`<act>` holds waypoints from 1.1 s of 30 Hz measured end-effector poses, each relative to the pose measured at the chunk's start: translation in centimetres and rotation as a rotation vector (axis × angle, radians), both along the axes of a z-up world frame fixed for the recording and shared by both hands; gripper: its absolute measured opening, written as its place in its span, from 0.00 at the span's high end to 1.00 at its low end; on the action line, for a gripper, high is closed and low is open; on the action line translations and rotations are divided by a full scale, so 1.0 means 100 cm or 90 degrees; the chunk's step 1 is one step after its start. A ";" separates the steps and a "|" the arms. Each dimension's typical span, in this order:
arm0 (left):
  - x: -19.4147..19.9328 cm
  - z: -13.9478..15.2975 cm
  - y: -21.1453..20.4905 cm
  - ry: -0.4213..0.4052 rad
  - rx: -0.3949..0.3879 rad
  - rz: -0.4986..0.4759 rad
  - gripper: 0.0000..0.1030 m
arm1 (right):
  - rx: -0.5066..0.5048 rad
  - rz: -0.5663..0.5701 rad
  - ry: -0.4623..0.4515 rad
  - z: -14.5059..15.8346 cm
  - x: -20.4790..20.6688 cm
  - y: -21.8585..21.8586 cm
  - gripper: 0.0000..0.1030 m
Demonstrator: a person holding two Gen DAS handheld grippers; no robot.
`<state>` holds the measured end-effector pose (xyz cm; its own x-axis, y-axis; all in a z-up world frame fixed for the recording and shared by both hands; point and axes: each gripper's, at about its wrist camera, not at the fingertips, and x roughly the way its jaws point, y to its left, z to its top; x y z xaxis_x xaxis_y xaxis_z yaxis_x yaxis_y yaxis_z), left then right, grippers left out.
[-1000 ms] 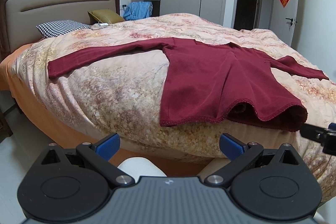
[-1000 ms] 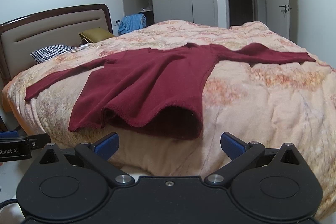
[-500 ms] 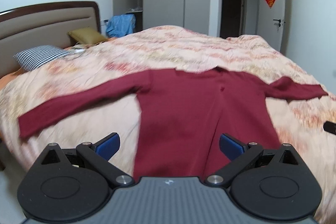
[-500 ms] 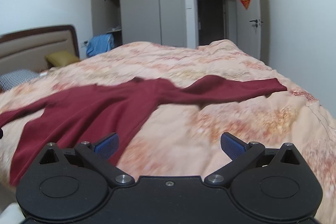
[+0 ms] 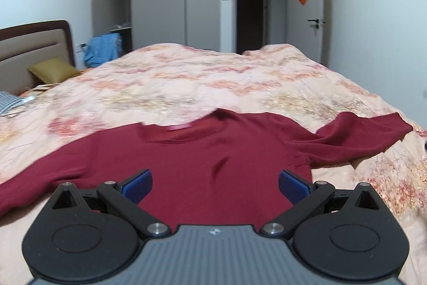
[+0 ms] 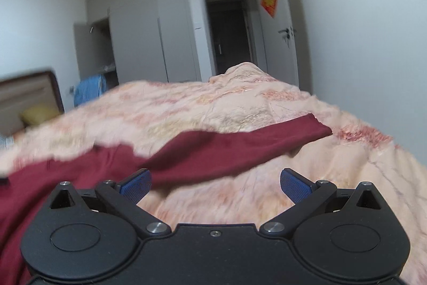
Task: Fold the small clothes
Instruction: 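Move the right tool to a sweater sleeve cuff and close on it, then lift the sleeve with the right tool and lay it across the sweater body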
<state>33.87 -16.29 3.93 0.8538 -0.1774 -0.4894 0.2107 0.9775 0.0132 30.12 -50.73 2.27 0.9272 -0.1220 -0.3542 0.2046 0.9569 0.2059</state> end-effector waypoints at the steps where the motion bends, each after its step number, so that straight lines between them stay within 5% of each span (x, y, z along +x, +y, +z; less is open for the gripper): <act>1: 0.008 -0.006 -0.007 0.006 -0.003 -0.005 0.00 | 0.013 -0.008 0.003 -0.001 0.011 -0.012 0.00; 6: 0.027 -0.039 -0.027 0.036 -0.012 -0.021 0.00 | 0.041 -0.079 0.045 -0.010 0.068 -0.061 0.05; 14: 0.023 -0.071 -0.029 0.049 0.002 -0.035 0.00 | 0.113 -0.201 0.102 -0.033 0.129 -0.123 0.33; 18: 0.023 -0.076 -0.028 0.053 -0.002 -0.034 0.00 | 0.117 -0.226 0.107 -0.044 0.150 -0.142 0.39; 21: 0.024 -0.079 -0.027 0.055 -0.006 -0.034 0.00 | 0.132 -0.266 0.114 -0.044 0.158 -0.157 0.71; 22: 0.024 -0.080 -0.026 0.056 -0.008 -0.033 0.00 | 0.144 -0.272 0.116 -0.044 0.158 -0.160 0.89; 23: 0.024 -0.080 -0.026 0.057 -0.009 -0.033 0.00 | 0.157 -0.271 0.113 -0.043 0.157 -0.163 0.93; 33: 0.028 -0.083 -0.023 0.062 -0.016 -0.034 0.00 | 0.143 -0.317 0.080 -0.013 0.067 -0.153 0.97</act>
